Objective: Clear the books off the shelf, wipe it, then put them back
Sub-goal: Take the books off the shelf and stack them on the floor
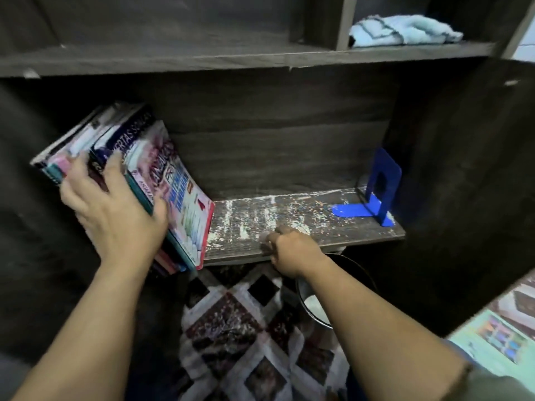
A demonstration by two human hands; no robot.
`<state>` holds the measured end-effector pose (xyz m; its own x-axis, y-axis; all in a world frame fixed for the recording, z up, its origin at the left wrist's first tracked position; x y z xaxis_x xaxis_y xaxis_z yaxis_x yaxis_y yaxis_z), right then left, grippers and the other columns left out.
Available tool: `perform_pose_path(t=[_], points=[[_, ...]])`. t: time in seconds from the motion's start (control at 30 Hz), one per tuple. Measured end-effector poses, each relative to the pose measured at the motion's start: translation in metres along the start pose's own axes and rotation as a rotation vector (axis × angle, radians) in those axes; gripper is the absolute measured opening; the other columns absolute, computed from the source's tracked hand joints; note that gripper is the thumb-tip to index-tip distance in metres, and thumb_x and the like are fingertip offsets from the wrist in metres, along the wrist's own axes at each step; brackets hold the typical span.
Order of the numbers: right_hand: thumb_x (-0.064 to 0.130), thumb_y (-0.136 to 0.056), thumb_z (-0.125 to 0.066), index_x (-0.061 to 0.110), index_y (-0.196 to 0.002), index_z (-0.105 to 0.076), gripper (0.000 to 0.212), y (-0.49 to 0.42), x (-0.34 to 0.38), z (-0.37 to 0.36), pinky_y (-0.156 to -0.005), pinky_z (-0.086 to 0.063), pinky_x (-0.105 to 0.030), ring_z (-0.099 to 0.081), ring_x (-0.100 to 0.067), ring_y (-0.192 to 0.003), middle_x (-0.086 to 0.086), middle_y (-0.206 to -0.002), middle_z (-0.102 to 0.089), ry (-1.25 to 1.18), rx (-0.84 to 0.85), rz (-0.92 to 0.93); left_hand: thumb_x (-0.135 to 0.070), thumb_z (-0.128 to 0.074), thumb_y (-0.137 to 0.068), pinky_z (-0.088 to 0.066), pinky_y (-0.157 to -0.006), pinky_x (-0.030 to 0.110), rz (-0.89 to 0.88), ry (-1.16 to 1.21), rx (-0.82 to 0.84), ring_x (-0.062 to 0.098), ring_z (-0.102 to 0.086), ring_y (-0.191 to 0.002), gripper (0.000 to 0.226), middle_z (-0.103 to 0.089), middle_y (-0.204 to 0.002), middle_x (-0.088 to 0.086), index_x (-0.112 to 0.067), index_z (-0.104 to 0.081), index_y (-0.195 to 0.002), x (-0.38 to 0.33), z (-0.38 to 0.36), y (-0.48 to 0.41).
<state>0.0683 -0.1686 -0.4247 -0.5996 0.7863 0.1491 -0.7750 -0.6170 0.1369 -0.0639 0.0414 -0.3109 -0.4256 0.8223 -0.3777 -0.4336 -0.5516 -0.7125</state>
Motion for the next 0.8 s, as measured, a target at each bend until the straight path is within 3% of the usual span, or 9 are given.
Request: perform_pose_path(t=[0.07, 0.13, 0.2, 0.47, 0.8], points=[[0.025, -0.092, -0.052, 0.025, -0.151, -0.021, 0.067, -0.008, -0.001, -0.021, -0.115, -0.023, -0.046, -0.015, -0.031, -0.146, -0.008, -0.16, -0.011, 0.024, 0.047, -0.013, -0.029, -0.07, -0.077, -0.018, -0.113, 0.055, 0.006, -0.008, -0.013, 0.049, -0.014, -0.139, 0.079, -0.013, -0.154, 0.027, -0.011, -0.031, -0.143, 0.004, 0.0, -0.001], [0.025, -0.093, -0.051, 0.026, -0.154, 0.006, 0.083, -0.01, -0.002, -0.041, -0.12, -0.004, -0.047, 0.011, -0.03, -0.148, -0.005, -0.161, 0.014, 0.067, 0.108, -0.038, -0.03, -0.071, -0.076, -0.013, -0.115, 0.054, 0.038, -0.003, -0.013, 0.049, -0.005, -0.142, 0.084, -0.005, -0.155, 0.029, -0.011, -0.027, -0.145, 0.007, 0.0, -0.003], [0.026, -0.094, -0.049, 0.027, -0.151, 0.021, 0.09, -0.009, -0.001, -0.056, -0.12, 0.005, -0.048, 0.022, -0.03, -0.146, -0.005, -0.157, 0.028, 0.104, 0.138, -0.053, -0.032, -0.073, -0.076, -0.011, -0.116, 0.053, 0.053, 0.003, 0.018, 0.048, 0.0, -0.144, 0.09, 0.001, -0.156, 0.028, -0.012, -0.023, -0.148, 0.01, -0.001, -0.005], [0.031, -0.092, -0.056, 0.022, -0.147, 0.03, 0.102, -0.006, -0.004, -0.078, -0.119, 0.005, -0.047, 0.023, -0.026, -0.145, -0.003, -0.155, 0.032, 0.115, 0.27, -0.069, -0.035, -0.08, -0.074, -0.017, -0.116, 0.053, 0.064, 0.004, 0.031, 0.043, 0.002, -0.145, 0.096, 0.001, -0.159, 0.021, -0.016, -0.022, -0.148, 0.012, -0.006, -0.006], [0.041, -0.092, -0.055, 0.024, -0.149, 0.024, 0.099, -0.008, -0.005, -0.077, -0.119, 0.003, -0.044, 0.02, -0.023, -0.147, 0.001, -0.156, 0.03, 0.066, 0.241, -0.054, -0.038, -0.079, -0.07, -0.01, -0.115, 0.057, 0.044, -0.112, 0.012, 0.041, 0.0, -0.146, 0.099, -0.003, -0.159, 0.022, -0.017, -0.023, -0.15, 0.01, -0.012, -0.002]])
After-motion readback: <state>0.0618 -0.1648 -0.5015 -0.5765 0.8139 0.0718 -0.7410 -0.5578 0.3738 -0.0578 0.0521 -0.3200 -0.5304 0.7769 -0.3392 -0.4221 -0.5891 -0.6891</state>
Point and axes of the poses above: each hand's wrist, its own y-axis away from the middle knuckle, its own z-axis out of the back of the hand, x = y × z, the point moved 3 cm from there along -y, towards the middle knuckle
